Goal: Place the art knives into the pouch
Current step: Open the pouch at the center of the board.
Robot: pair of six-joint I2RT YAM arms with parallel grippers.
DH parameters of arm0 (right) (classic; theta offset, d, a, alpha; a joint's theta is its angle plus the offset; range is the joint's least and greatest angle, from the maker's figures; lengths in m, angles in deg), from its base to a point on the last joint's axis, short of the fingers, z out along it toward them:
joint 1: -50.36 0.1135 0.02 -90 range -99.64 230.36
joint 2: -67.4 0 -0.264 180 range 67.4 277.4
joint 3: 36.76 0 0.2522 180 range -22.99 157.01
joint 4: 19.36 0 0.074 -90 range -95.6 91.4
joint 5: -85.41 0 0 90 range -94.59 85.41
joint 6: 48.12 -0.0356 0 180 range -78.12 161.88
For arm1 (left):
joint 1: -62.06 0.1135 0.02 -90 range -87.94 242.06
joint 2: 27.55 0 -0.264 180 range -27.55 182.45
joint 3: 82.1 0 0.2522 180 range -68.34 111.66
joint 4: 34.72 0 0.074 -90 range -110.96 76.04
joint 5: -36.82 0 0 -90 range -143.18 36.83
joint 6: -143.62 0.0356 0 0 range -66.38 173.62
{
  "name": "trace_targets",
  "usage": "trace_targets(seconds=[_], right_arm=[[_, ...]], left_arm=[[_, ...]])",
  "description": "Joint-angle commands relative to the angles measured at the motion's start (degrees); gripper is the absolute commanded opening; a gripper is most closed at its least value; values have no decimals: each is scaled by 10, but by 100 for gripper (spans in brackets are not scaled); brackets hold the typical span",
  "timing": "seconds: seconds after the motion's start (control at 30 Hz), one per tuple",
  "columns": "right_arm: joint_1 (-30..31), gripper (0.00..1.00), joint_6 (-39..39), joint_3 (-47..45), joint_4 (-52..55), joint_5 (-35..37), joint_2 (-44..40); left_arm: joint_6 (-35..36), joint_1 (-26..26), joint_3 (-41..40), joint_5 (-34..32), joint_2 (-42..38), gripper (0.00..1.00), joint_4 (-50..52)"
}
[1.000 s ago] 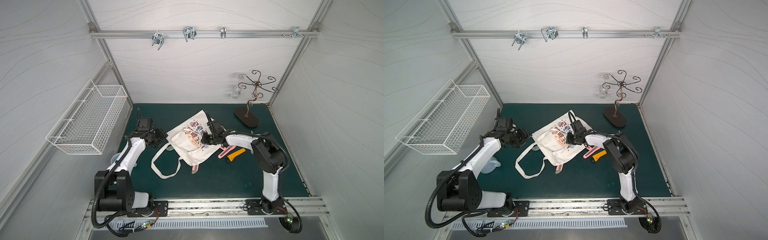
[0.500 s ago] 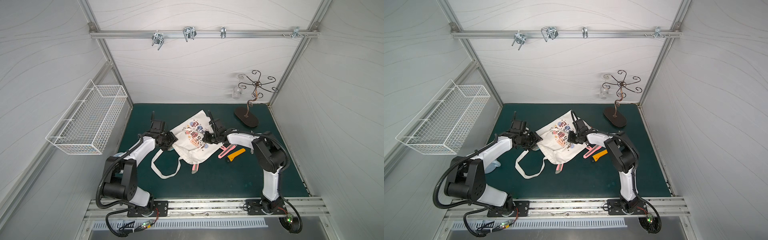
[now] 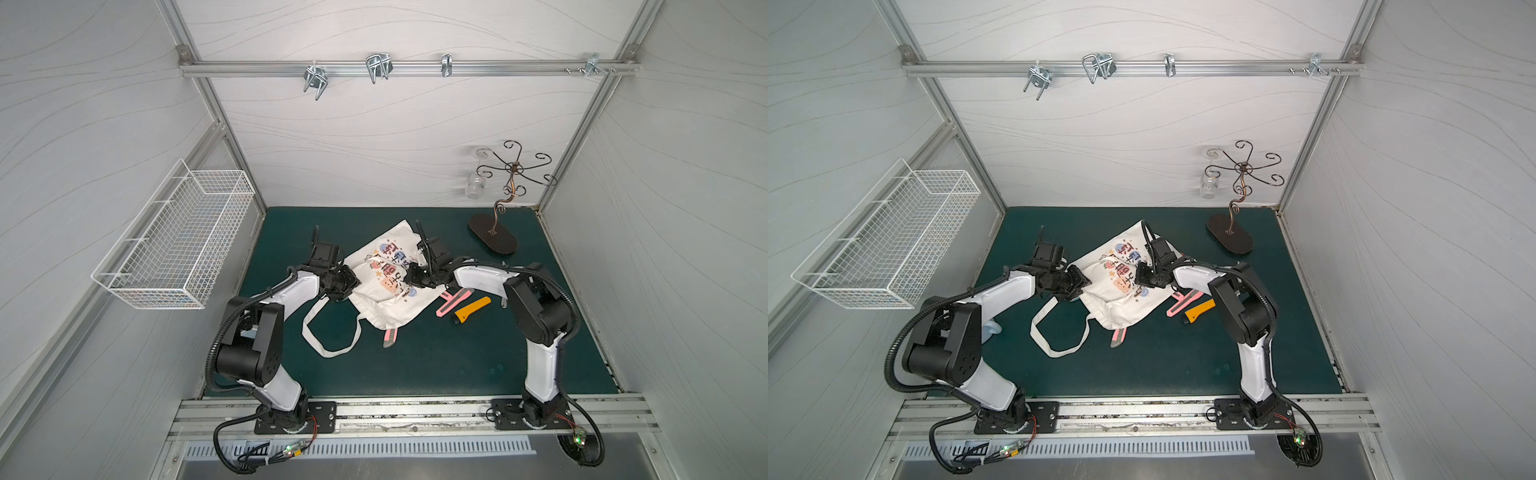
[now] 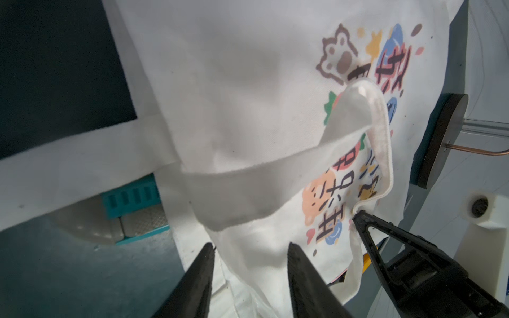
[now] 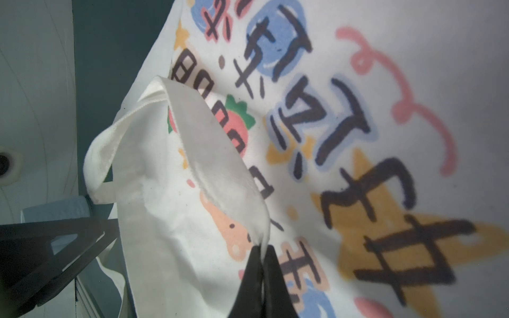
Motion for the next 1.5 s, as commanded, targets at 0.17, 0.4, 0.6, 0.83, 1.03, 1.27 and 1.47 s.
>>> trace_targets(seconds=[0.17,0.4,0.6,0.83,1.03,1.27,1.47], right_arm=[[5,0,24,19,30,5,-10],[9,0,32,28,43,8,-11],[14,0,72,41,86,32,-45],[22,57,151,65,179,90,-154],[30,74,180,29,203,113,-250],[86,76,202,-70,106,121,-303],[182,77,209,-114,-45,213,-276]], left_arm=[[-5,-13,15,-8,34,39,-31],[-10,-27,26,-1,55,2,-45],[5,-34,81,-12,27,0,-1],[5,-43,150,-6,-13,0,36],[2,-57,191,-4,-28,0,50],[3,-59,196,-7,-32,0,50],[-1,-59,185,-6,-33,0,45]])
